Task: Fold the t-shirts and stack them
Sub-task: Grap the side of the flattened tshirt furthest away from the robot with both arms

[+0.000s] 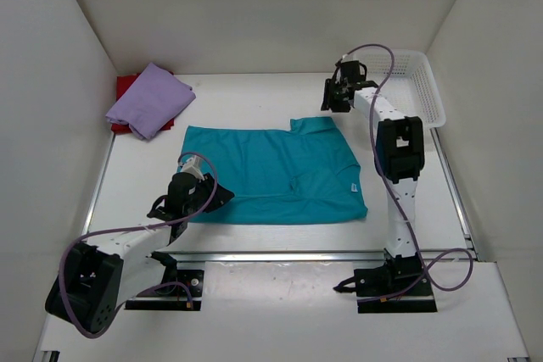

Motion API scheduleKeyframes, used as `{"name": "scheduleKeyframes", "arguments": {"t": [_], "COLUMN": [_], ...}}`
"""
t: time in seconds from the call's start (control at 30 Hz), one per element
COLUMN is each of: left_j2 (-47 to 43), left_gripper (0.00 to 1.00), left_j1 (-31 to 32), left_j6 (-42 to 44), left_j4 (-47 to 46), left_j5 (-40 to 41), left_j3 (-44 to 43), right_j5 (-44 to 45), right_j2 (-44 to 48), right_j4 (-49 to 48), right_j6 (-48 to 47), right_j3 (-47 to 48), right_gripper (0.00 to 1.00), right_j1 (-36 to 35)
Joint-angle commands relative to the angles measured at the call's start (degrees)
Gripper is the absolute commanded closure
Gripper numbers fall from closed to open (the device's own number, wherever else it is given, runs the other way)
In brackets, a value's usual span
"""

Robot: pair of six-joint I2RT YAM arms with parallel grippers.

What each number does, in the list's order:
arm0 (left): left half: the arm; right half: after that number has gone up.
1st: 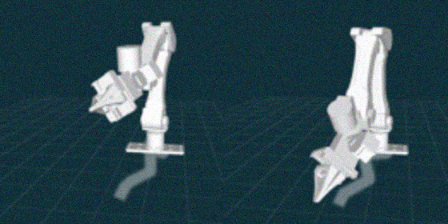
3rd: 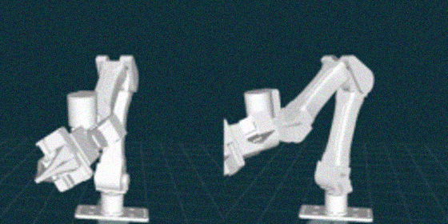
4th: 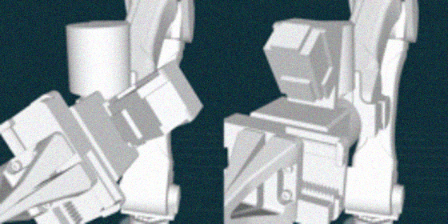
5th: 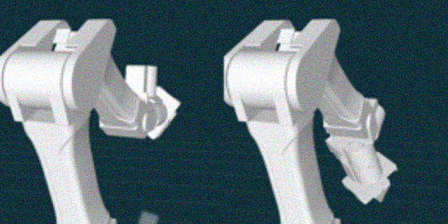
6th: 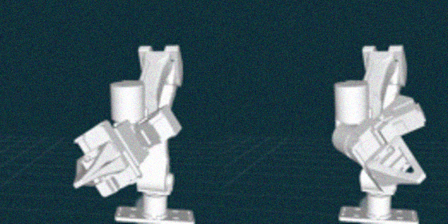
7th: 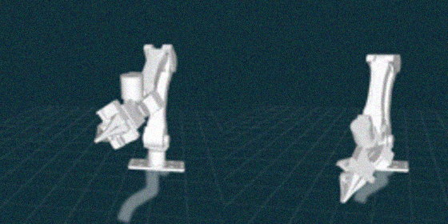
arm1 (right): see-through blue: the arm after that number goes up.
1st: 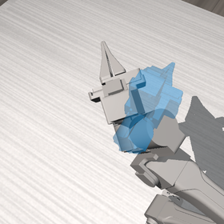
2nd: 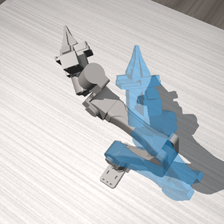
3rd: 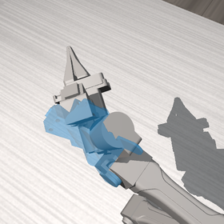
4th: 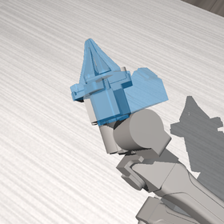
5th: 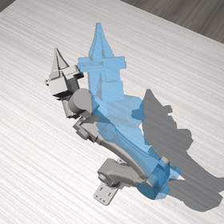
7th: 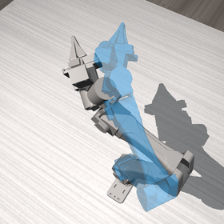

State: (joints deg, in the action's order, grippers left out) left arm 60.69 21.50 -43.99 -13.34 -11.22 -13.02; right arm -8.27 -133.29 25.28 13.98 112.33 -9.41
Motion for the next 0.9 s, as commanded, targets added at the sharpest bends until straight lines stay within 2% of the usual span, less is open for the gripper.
{"name": "scheduleKeyframes", "arguments": {"t": [0.0, 0.2, 0.27, 0.3, 0.4, 0.43, 0.47, 0.5, 0.67, 0.73, 0.8, 0.87], "left_j2": [-0.04, 1.10, 1.63, 1.37, 0.75, 0.40, 0.49, 0.40, 0.93, 0.40, -0.83, -1.27], "left_gripper": [0.66, 0.66, 0.66, 0.65, 0.66, 0.66, 0.65, 0.66, 0.66, 0.66, 0.66, 0.66], "left_j1": [-0.23, 0.21, 0.04, 0.21, -0.22, -0.49, -0.40, -0.58, -0.58, -1.28, -1.89, -2.16], "left_j6": [-0.04, -0.13, -0.48, -0.40, -0.31, -0.31, -0.31, -0.22, -0.48, -0.66, -0.92, -1.36], "left_j4": [-1.77, -3.00, -3.00, -3.00, -2.30, -2.47, -2.56, -2.65, -2.65, -2.56, -2.39, -2.57], "left_j5": [0.24, -0.11, -0.11, 0.32, 0.41, 0.59, 0.59, 0.59, 0.67, 0.41, 0.94, 1.03], "left_j3": [-1.05, -0.96, -1.04, -1.05, -0.79, -0.96, -0.78, -1.13, -1.84, -1.93, -2.10, -2.10], "right_j5": [3.26, 2.65, 0.37, 0.10, -0.43, -0.25, -0.95, -1.04, -3.25, -1.58, 0.09, 0.37], "right_j2": [-3.20, -2.59, -2.76, -2.85, -1.53, -1.01, -0.48, 0.48, 7.15, 11.64, 17.86, 20.61], "right_j4": [6.09, 6.53, 7.15, 7.68, 8.30, 8.30, 7.95, 7.16, 1.28, -2.50, -9.16, -12.09], "right_j6": [-1.85, -2.29, -1.85, -1.50, -1.85, -2.28, -1.68, -1.67, -0.88, -0.88, -0.53, -0.10], "right_j3": [3.15, 1.75, 2.62, 2.45, 2.80, 2.72, 2.72, 2.72, -1.57, -5.35, -13.33, -18.10], "right_gripper": [0.58, 0.57, 0.77, 0.81, 0.80, 0.85, 0.98, 1.00, 1.00, 1.00, 1.00, 0.92], "right_j1": [-1.75, -2.36, -2.02, -1.84, -2.45, -2.63, -2.72, -2.81, -3.68, -4.65, -5.35, -5.27]}}
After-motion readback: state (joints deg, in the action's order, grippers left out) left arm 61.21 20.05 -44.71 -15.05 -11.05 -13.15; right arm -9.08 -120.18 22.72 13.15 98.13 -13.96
